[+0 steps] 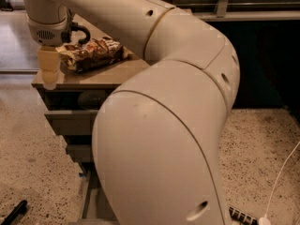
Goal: Place brown chip bag into bottom drawer
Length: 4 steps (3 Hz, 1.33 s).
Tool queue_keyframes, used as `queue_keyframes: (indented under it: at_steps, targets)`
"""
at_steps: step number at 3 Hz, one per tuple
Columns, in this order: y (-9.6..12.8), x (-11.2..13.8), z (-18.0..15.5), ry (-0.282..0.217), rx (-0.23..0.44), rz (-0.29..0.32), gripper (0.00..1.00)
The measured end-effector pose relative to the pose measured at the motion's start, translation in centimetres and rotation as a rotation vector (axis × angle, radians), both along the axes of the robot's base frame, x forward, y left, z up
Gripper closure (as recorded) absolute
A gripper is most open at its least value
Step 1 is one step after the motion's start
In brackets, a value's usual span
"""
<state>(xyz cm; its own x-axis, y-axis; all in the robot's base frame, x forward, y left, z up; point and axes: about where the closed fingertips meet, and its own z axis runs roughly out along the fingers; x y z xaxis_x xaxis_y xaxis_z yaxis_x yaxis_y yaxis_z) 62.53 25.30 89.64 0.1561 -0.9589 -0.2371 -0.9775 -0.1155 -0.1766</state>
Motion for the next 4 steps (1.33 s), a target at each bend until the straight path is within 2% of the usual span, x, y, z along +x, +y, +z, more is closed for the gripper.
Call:
queue_keyframes:
  at_steps: [1,2,3,4]
  targets:
    - [0.2,0.4,0.1,-0.036,-0.026,-0.015,0.00]
    - [-0.6,2.3,-0.8,-0.053,-0.088,-0.082,0.00]
    - [-2.1,5.3,-3.4,-0.014,-0.155,-0.160,0.00]
    - [-2.4,7.6,-5.4,0.014,-0.181,-0.204,0.00]
